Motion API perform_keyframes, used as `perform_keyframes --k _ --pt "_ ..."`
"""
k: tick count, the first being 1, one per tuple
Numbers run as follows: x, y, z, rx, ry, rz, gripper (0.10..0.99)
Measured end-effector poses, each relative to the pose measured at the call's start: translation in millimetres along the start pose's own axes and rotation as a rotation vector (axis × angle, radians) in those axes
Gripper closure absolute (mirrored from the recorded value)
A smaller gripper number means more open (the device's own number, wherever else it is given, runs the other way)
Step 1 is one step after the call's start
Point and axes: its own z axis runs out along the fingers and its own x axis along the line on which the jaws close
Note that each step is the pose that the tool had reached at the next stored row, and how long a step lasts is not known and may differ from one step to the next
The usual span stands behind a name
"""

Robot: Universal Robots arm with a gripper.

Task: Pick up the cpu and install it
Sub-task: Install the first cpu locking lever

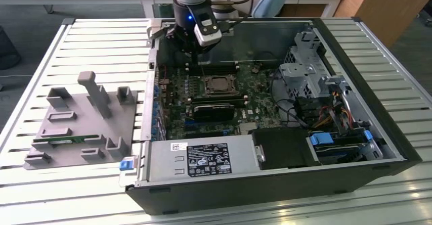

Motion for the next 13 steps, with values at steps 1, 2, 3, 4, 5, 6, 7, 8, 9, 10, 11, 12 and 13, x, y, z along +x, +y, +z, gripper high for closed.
perform_keyframes --k 1,2,3,4,5,6,7,8,9,10,11,12,13 --pt "0.2 1.5 0.1 0.000 0.0001 -0.001 0.980" --pt "0.5 3.3 0.1 0.000 0.0002 -0.001 0.980" --pt "0.7 4.6 0.2 0.000 0.0001 -0.001 0.980" --pt "0.9 5.5 0.3 0.000 0.0001 -0.001 0.980" --pt "0.7 6.3 0.3 0.000 0.0001 -0.001 0.980" --pt "-0.2 6.6 0.3 0.000 0.0002 -0.001 0.980" --pt "-1.7 6.9 0.4 0.000 0.0003 -0.001 0.980" --pt "-3.7 7.2 0.5 0.000 0.0005 -0.001 0.980" --pt "-6.1 7.6 0.6 0.000 0.0008 -0.001 0.980" --pt "-8.7 8.0 0.7 0.000 0.0010 -0.001 0.980" --pt "-11.3 8.4 0.8 0.000 0.0012 -0.001 0.980" --pt "-14.1 8.9 0.9 0.000 0.0014 -0.001 0.980" --pt "-17.0 9.3 1.1 0.000 0.0015 -0.001 0.980"
